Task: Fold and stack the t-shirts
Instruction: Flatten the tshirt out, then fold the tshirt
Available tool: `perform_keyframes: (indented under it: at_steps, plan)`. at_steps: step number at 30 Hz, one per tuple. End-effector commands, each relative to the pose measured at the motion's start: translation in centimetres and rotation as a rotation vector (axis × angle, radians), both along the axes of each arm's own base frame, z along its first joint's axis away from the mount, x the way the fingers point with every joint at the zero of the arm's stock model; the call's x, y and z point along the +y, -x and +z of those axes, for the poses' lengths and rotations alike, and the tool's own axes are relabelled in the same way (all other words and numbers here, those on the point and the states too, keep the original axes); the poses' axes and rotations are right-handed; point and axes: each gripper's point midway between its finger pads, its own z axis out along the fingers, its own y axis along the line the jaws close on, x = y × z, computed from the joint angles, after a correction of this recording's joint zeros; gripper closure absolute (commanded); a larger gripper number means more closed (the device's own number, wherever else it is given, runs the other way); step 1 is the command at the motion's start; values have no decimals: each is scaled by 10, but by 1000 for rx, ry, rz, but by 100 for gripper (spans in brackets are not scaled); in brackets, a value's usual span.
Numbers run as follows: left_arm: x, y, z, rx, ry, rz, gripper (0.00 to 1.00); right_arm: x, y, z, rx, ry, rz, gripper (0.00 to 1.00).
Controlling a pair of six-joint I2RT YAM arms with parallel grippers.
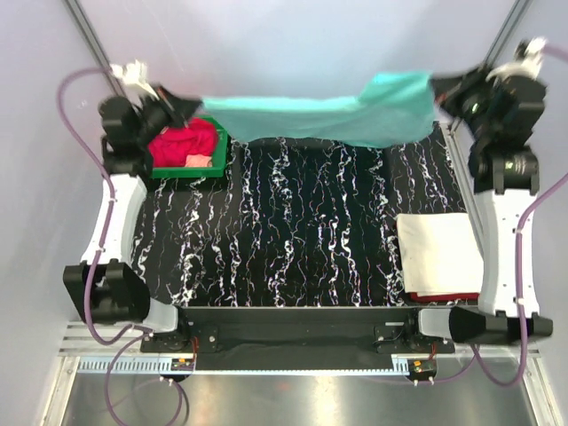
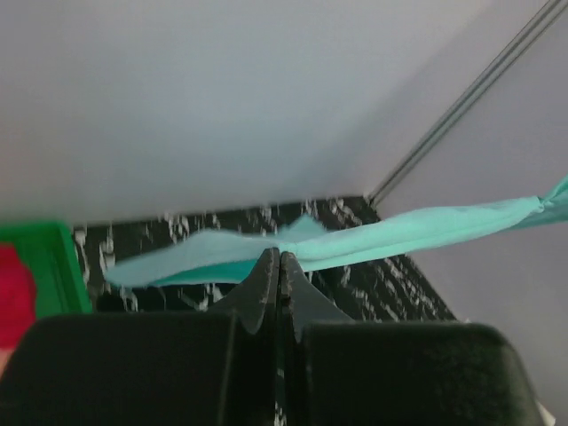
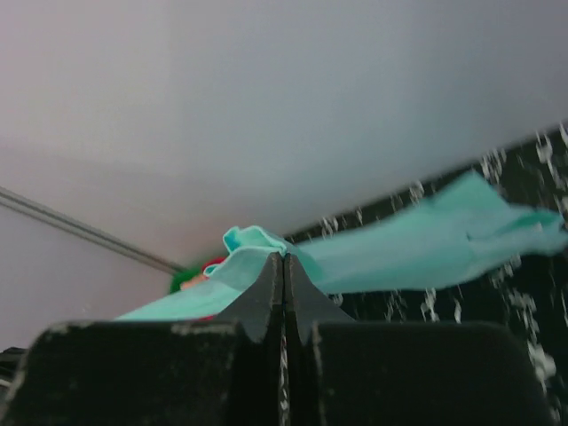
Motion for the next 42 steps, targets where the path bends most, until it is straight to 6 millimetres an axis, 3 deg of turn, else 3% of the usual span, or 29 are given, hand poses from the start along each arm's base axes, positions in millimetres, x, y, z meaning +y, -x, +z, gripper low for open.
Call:
perform_keyframes:
  at_steps: [1,2,3,4,5,6,7,8,9,10,11,12,13,14,16,21,24,31,42]
  plan:
    - [-10,52,-68,94,-66,-80,100,17,40,-110,304,-52,20,100]
    - [-8,70,-81,136,-82,-57,100,21,52,-170,460,-70,27,100]
    - [-4,83,-125,227,-106,-38,100,31,77,-182,493,-83,61,100]
    - [0,94,-141,271,-118,-10,100,35,91,-204,554,-93,76,100]
    - [7,106,-164,340,-141,29,100,38,112,-248,686,-115,85,100]
    - [11,122,-171,346,-162,53,100,39,134,-253,702,-122,92,100]
    - [26,138,-212,496,-190,148,100,41,148,-267,748,-128,102,100]
    - [35,149,-229,564,-194,211,100,44,169,-294,850,-136,117,100]
    - [42,161,-241,611,-198,255,100,48,185,-299,874,-142,145,100]
    - [47,176,-269,700,-201,288,100,49,199,-309,918,-146,155,100]
    - [59,188,-287,798,-174,396,100,51,218,-330,1010,-155,164,100]
    - [60,193,-291,814,-185,444,100,57,232,-333,1029,-170,206,100]
    - [69,195,-281,796,-186,498,100,59,243,-340,1065,-172,221,100]
    - [85,199,-277,841,-135,637,100,61,257,-352,1121,-170,238,100]
    - [105,212,-288,960,-130,774,100,59,267,-358,1143,-148,246,100]
    - [104,216,-314,1066,-104,795,100,64,282,-388,1299,-126,329,100]
    - [100,222,-329,1114,-91,791,100,62,282,-393,1293,-118,313,100]
    - [83,207,-335,1090,-121,633,100,68,285,-400,1311,-149,343,100]
    - [61,185,-347,1139,-142,468,100,63,251,-399,1264,-150,283,100]
